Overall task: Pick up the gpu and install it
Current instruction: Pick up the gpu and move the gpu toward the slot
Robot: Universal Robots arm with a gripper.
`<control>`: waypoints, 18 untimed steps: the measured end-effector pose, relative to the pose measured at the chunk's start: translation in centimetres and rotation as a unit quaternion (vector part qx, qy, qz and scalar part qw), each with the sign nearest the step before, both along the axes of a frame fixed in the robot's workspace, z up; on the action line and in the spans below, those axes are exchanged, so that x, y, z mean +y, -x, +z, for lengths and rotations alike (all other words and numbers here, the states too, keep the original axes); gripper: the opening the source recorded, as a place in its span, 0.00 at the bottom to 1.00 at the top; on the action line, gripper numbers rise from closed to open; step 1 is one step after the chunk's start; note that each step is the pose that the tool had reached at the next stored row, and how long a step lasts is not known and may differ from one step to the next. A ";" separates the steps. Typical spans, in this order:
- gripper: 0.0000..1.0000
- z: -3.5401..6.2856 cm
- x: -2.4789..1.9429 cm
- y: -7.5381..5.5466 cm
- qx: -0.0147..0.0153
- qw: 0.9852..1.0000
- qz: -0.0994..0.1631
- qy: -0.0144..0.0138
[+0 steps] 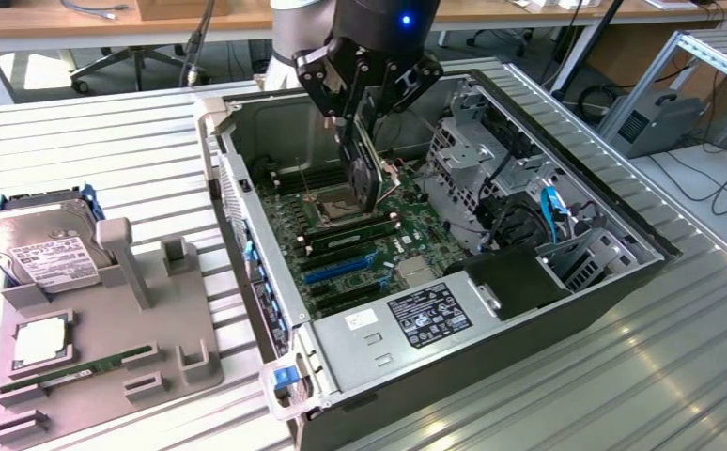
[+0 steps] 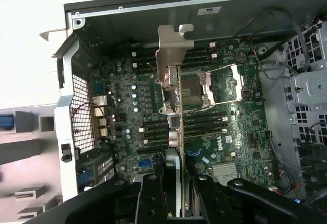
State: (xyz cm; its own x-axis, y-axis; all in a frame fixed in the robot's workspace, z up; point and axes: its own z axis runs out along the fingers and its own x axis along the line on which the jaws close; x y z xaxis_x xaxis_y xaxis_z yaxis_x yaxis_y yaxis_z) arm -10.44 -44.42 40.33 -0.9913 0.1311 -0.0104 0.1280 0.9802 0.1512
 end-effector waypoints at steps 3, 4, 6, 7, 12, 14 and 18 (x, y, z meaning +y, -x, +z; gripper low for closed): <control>0.27 -0.09 0.00 -0.1 0.000 1.000 0.000 0.000; 0.27 -0.12 0.00 -0.1 0.000 1.000 0.000 0.000; 0.27 -0.18 0.00 -0.1 0.000 1.000 0.000 0.000; 0.27 -0.21 0.00 -0.1 0.000 1.000 0.000 0.000; 0.27 -0.36 0.00 -0.1 0.000 1.000 0.000 0.000; 0.27 -0.42 0.00 -0.2 0.000 1.000 0.000 0.000; 0.27 -0.54 0.00 -0.2 0.000 1.000 0.000 0.000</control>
